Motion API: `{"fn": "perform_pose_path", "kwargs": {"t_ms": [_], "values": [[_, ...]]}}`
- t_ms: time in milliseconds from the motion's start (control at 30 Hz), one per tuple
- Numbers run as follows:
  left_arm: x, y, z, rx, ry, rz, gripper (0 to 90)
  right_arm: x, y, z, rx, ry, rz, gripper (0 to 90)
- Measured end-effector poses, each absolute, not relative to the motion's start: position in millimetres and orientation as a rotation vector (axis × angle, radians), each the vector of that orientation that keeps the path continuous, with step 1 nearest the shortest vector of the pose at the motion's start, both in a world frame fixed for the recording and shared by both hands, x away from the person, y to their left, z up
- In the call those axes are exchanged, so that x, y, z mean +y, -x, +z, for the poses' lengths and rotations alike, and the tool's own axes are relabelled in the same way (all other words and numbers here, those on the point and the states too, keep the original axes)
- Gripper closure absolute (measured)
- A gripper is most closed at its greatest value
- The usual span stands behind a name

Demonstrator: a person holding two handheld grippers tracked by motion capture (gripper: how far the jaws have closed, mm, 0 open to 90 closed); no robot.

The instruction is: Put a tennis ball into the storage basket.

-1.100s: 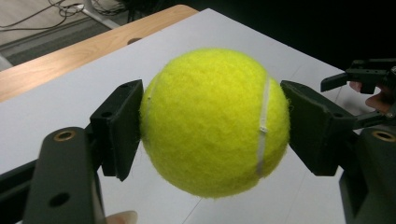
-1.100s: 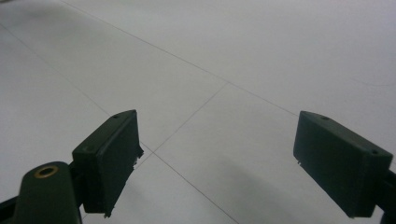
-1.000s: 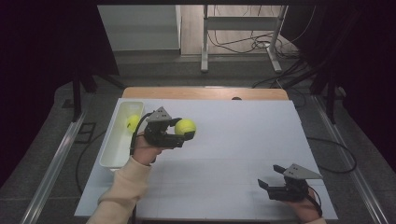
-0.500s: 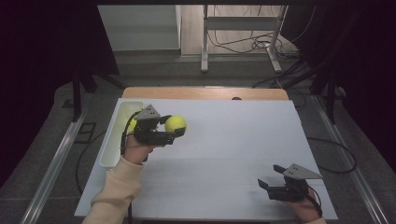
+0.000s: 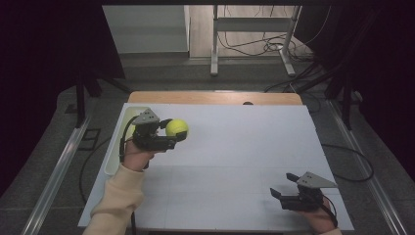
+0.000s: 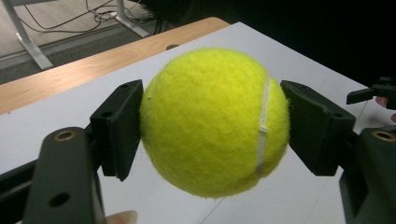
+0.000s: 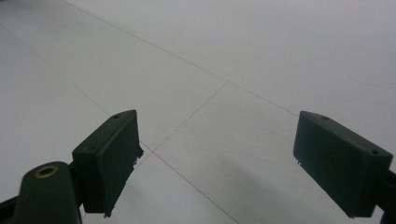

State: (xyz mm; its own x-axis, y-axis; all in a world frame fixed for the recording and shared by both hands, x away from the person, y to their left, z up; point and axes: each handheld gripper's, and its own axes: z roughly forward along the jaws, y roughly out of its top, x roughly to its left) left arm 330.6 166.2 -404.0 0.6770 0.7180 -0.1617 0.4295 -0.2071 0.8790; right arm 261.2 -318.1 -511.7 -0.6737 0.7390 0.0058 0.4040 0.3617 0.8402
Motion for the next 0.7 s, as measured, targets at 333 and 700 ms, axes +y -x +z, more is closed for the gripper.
{"fn": "perform_pose_path", "kwargs": {"t_ms": [333,700], "values": [[176.3,-331.0,-404.9,0.943,-1.829,0.356,26.3,-317.9,-261.2,-511.8,2.255,-1.0,1.233,15.2],[190.8,-331.2,-403.4,0.972,-1.793,0.368,26.3,-317.7,-261.2,-511.9,2.255,-0.999,1.234,15.2]]}}
